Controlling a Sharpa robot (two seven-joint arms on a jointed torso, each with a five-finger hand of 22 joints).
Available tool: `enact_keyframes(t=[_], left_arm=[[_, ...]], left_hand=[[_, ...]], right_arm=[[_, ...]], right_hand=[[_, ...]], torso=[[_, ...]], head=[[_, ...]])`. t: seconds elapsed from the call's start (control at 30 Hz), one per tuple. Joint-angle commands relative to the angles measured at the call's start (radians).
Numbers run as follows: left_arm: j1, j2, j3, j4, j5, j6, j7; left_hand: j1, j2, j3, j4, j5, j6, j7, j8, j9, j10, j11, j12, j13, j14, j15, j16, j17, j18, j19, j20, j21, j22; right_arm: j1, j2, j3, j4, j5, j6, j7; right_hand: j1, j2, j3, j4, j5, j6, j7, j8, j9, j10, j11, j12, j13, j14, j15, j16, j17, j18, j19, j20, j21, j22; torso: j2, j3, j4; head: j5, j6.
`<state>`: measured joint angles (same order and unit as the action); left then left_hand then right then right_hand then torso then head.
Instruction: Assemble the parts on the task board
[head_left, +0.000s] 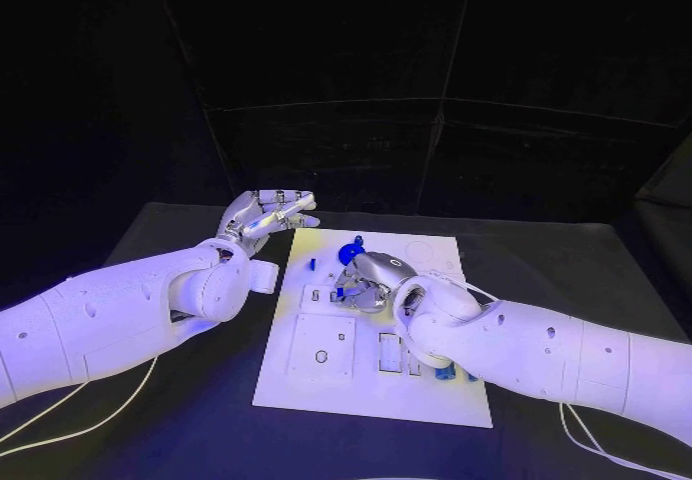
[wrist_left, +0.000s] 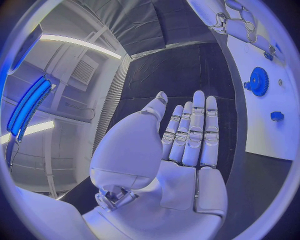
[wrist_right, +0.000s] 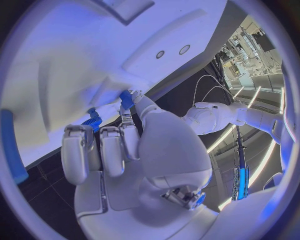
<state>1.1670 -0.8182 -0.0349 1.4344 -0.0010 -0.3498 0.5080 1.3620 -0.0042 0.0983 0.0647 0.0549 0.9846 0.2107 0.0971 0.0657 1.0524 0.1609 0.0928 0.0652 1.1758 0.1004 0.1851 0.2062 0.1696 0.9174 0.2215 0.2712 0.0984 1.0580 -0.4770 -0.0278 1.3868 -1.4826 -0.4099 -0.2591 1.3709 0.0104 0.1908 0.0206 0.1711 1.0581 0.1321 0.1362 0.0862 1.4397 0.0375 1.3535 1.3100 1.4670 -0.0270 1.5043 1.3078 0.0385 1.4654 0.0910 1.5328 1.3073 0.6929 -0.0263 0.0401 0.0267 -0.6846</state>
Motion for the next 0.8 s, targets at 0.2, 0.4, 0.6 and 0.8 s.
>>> enact_keyframes(t=[0.2, 0.4, 0.6, 0.8], left_arm=[[0.002, 0.002, 0.001, -0.002, 0.002, 0.013, 0.001], [0.002, 0.003, 0.001, -0.003, 0.002, 0.014, 0.0], [0.002, 0.003, 0.001, -0.003, 0.002, 0.014, 0.0], [0.002, 0.002, 0.001, -0.003, 0.002, 0.014, 0.0]], left_hand=[[0.001, 0.008, 0.001, -0.007, -0.002, 0.005, -0.001, -0.006, 0.0, 0.0, -0.002, -0.005, -0.001, 0.002, 0.006, -0.004, 0.001, 0.015, 0.004, 0.003, -0.003, -0.002], [0.002, 0.008, 0.002, -0.008, -0.002, 0.005, 0.0, -0.006, 0.0, 0.0, -0.002, -0.005, -0.001, 0.002, 0.006, -0.005, 0.002, 0.015, 0.005, 0.003, -0.004, -0.002], [0.002, 0.008, 0.002, -0.008, -0.002, 0.005, 0.0, -0.006, 0.0, 0.0, -0.002, -0.005, -0.001, 0.002, 0.006, -0.005, 0.002, 0.015, 0.005, 0.003, -0.004, -0.002], [0.002, 0.008, 0.002, -0.008, -0.002, 0.005, 0.0, -0.006, 0.0, 0.0, -0.002, -0.005, -0.001, 0.002, 0.006, -0.005, 0.002, 0.015, 0.005, 0.003, -0.004, -0.002]], right_arm=[[-0.003, -0.003, -0.002, -0.01, -0.042, 0.057, -0.046], [-0.003, -0.001, -0.002, -0.012, -0.049, 0.084, -0.054], [-0.003, -0.001, -0.002, -0.007, -0.054, 0.104, -0.059], [-0.003, 0.0, -0.002, -0.007, -0.058, 0.114, -0.065]], right_hand=[[-0.01, -0.002, 0.003, -0.003, -0.005, 0.02, -0.013, 0.002, -0.001, -0.007, -0.002, -0.009, 0.046, 0.071, -0.006, -0.001, 0.106, -0.016, 0.036, -0.01, 0.0, 0.172], [-0.011, -0.004, 0.003, -0.003, -0.008, 0.019, -0.013, 0.0, -0.001, -0.008, -0.002, -0.012, 0.044, 0.071, -0.005, -0.002, 0.104, -0.016, 0.034, -0.01, -0.001, 0.17], [-0.015, -0.012, 0.001, -0.004, -0.013, 0.016, -0.011, -0.004, -0.003, -0.013, -0.001, -0.02, 0.037, 0.07, -0.004, -0.003, 0.102, -0.015, 0.033, -0.009, -0.002, 0.168], [-0.024, -0.027, -0.004, -0.004, -0.017, 0.003, -0.005, -0.015, -0.006, -0.021, 0.004, -0.033, 0.026, 0.07, -0.001, -0.005, 0.099, -0.014, 0.03, -0.007, -0.004, 0.164]], torso=[[0.0, 0.0001, -0.0001], [0.0, 0.0002, 0.0006], [0.0, -0.0003, 0.0004], [0.0, -0.0005, 0.0002]], head=[[-0.002, -0.004], [-0.003, -0.006], [-0.002, -0.006], [-0.002, -0.007]])
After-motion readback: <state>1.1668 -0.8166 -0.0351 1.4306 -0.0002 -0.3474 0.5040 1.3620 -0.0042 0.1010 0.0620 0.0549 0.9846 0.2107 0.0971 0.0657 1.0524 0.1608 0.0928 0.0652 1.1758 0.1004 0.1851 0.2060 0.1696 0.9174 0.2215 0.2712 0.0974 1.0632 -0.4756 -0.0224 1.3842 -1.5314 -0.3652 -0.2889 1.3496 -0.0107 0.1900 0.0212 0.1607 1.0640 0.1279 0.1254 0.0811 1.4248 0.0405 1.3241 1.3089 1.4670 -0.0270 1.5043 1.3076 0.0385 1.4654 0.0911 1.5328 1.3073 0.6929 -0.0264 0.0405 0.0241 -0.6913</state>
